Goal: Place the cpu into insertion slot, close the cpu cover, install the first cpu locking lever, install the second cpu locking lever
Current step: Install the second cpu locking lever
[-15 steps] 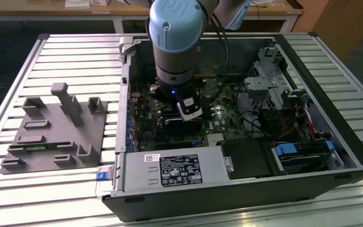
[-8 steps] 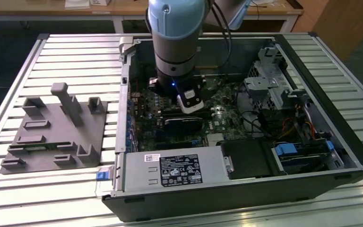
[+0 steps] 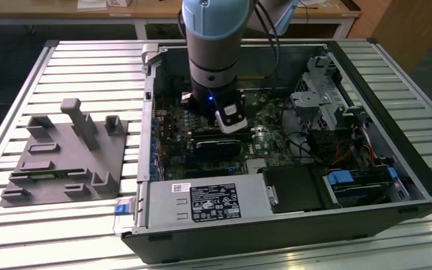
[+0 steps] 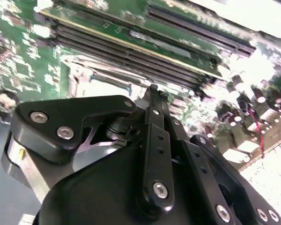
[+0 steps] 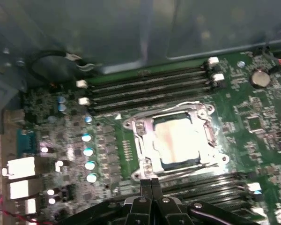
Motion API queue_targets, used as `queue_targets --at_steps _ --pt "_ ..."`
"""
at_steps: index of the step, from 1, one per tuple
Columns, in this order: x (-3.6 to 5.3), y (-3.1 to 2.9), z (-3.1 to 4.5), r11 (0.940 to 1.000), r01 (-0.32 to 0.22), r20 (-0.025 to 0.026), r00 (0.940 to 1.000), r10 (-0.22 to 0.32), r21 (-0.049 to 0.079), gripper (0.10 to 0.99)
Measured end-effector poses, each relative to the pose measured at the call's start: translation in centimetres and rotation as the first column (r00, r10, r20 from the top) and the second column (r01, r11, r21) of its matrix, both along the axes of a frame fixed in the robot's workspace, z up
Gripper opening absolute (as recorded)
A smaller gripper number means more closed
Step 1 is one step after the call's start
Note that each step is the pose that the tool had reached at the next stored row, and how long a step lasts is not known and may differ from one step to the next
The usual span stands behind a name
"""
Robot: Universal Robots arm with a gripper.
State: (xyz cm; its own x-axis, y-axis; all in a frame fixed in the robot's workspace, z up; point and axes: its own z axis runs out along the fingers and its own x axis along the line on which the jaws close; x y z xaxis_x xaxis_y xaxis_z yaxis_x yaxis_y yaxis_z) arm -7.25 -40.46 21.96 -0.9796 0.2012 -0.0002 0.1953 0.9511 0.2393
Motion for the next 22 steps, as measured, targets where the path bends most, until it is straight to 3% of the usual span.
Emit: queue_targets --at_steps 5,8,18,22 --pt "1.35 0.07 -0.04 0.9998 0.003 0.0 1.0 -0.003 -0.02 0.106" --pt "1.72 0.38 -0.07 0.9993 0.004 0.0001 1.0 -0.004 -0.038 0.106" --pt "2.28 2.97 -0.21 0.9964 0.003 0.0002 1.0 -0.003 -0.085 0.106" --pt "2.55 3.9 -0.28 0.9938 0.004 0.0002 1.0 -0.004 -0.111 0.106"
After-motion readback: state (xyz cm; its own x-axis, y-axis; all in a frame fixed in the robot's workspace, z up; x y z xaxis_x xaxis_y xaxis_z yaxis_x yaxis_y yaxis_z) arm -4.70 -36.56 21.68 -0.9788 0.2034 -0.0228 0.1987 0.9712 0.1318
